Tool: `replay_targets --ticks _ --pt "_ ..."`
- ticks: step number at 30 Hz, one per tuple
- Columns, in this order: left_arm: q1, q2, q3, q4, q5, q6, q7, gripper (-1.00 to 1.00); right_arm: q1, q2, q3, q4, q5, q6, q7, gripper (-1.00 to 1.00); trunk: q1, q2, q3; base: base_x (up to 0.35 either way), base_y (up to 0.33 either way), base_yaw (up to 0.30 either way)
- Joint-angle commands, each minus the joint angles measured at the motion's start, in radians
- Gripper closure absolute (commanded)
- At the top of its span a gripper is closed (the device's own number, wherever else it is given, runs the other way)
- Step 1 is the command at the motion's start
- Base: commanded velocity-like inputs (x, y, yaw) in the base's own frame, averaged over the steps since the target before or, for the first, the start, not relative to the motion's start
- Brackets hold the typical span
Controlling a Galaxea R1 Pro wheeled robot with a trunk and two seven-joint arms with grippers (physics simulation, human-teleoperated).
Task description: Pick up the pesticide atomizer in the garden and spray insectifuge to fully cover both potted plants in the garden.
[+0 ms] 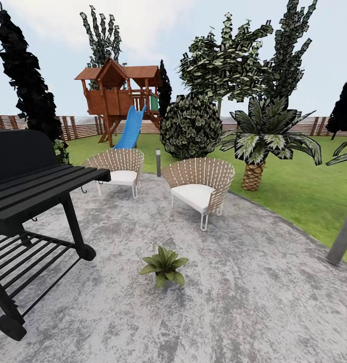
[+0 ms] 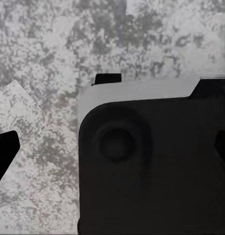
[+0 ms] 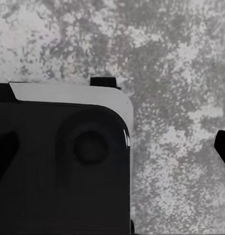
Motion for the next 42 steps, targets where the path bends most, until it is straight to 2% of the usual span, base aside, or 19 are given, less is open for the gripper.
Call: replay_targets --ticks 1,8,13,18,28,42 --pt "-0.062 -0.001 0.0 -0.086 0.001 -0.187 0.001 -1.0 -0.001 -0.066 -0.001 -0.205 0.0 -0.158 -0.001 -1.0 0.0 -0.001 -0.001 0.0 0.0 0.0" --pt "-0.168 -0.011 0.0 -0.092 0.003 -0.192 -0.001 -1.0 -0.008 -0.076 -0.002 -0.381 -0.003 -0.165 -0.001 -1.0 0.0 -0.001 -0.001 0.0 0.0 0.0" --pt "-0.203 -0.007 0.001 -0.12 0.004 -0.192 0.001 -1.0 -0.057 -0.072 -0.001 -0.426 -0.007 -0.194 0.001 -1.0 0.0 -0.001 -0.001 0.0 0.0 0.0" --pt "-0.205 -0.002 0.006 -0.123 0.016 -0.193 0.0 -1.0 -0.096 -0.067 0.004 -0.424 -0.01 -0.2 0.009 -1.0 0.0 -0.001 -0.001 0.0 0.0 0.0" --pt "-0.197 0.006 0.001 -0.11 0.013 -0.247 -0.005 -1.0 -0.103 -0.064 0.005 -0.42 -0.008 -0.2 0.009 -1.0 0.0 -0.001 -0.001 0.0 0.0 -0.014" --pt "-0.197 0.007 0.003 -0.112 0.011 -0.252 -0.013 -1.0 -0.103 -0.066 0.002 -0.419 -0.01 -0.2 0.009 -1.0 0.0 -0.001 -0.001 0.0 0.0 -0.265"
